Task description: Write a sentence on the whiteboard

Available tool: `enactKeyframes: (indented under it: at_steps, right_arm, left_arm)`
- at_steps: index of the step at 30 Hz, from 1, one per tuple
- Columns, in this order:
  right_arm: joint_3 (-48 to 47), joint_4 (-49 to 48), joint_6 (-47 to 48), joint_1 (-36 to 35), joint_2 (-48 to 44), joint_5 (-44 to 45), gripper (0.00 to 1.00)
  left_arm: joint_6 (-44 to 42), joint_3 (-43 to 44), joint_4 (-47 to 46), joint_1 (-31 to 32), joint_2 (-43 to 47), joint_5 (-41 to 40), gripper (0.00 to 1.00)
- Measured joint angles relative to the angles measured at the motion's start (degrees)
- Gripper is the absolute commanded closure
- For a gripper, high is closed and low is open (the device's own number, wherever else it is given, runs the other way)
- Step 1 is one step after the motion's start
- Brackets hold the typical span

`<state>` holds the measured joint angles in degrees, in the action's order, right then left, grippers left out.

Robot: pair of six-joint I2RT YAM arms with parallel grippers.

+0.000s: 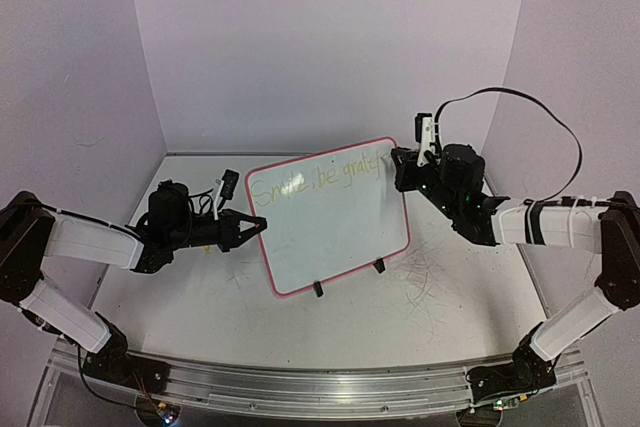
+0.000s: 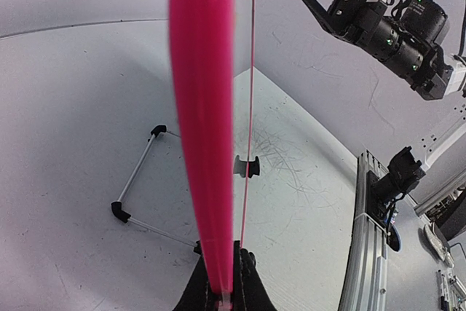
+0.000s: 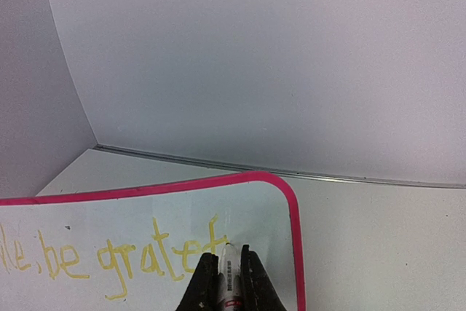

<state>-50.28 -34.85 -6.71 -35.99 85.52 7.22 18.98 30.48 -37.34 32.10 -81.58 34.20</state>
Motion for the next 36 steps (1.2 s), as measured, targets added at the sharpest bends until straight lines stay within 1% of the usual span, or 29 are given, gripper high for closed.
enactKeyframes:
  at_steps: [36]
  right_arm:
    - [1.58,1.53,-1.02,0.00,-0.57,2.14,1.00]
  left_arm:
    - [0.24,0.00,0.30,0.00,0.09,-0.17,1.00]
